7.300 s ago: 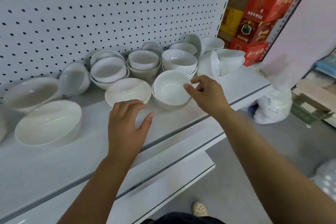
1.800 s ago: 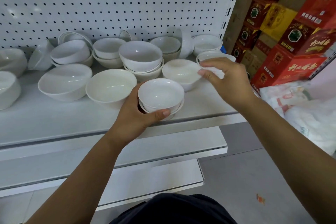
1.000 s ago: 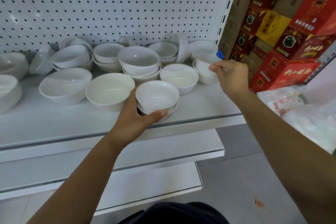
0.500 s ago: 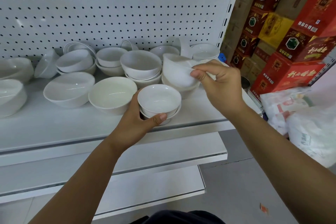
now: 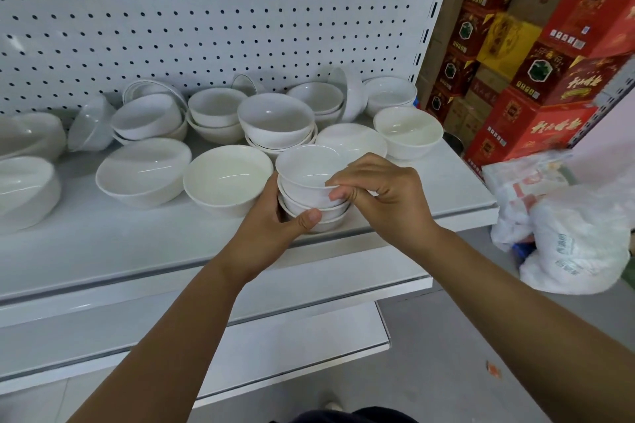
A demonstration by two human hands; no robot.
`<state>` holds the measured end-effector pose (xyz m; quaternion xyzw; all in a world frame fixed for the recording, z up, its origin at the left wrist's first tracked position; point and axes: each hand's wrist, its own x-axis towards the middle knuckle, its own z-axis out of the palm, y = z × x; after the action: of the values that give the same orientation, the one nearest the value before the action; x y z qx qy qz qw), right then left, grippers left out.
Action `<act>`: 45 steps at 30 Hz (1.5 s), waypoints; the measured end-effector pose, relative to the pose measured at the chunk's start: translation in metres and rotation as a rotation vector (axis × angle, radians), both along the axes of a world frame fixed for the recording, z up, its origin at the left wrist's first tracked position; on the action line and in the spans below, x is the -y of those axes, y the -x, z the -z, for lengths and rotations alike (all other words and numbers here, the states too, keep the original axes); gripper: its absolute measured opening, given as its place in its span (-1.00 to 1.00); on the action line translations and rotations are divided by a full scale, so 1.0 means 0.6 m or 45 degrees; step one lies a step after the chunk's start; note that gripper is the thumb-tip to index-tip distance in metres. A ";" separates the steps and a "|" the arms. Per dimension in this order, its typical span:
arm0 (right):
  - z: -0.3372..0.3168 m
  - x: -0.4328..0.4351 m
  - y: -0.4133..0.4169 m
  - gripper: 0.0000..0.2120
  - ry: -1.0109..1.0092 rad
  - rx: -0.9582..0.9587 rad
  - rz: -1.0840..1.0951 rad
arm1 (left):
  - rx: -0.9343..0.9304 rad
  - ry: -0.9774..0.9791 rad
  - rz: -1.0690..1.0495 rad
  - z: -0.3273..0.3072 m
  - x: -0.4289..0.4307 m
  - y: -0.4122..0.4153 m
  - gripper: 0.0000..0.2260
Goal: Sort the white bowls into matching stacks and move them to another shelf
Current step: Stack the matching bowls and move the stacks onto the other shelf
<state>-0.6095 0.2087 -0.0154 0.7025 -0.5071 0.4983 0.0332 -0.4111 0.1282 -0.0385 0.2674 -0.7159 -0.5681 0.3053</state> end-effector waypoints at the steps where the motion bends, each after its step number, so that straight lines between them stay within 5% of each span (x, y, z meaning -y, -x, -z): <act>1: 0.000 -0.001 -0.001 -0.93 0.001 0.001 0.004 | -0.010 -0.011 0.001 -0.001 0.000 0.000 -0.31; 13: -0.008 -0.018 0.004 -0.90 -0.072 -0.184 -0.032 | -0.074 -0.039 0.017 0.003 0.000 0.001 -0.25; 18: -0.015 -0.023 0.012 -0.74 -0.044 -0.117 0.039 | -0.108 -0.028 -0.060 0.004 -0.007 0.005 -0.16; 29: -0.052 0.046 0.086 -0.86 -0.280 0.237 0.191 | -0.132 0.100 -0.382 -0.003 -0.038 0.038 -0.13; 41: -0.106 0.270 0.170 -0.69 -0.760 -0.378 -0.060 | 0.015 0.134 -0.652 0.007 -0.057 0.052 -0.17; 45: -0.095 0.322 0.167 -0.71 -0.740 -0.609 -0.103 | 0.045 0.117 -0.724 0.002 -0.065 0.060 -0.30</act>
<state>-0.7095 0.0155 0.0418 0.7986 -0.5770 0.1562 -0.0698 -0.4470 0.1671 -0.0397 0.4530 -0.6425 -0.4221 0.4515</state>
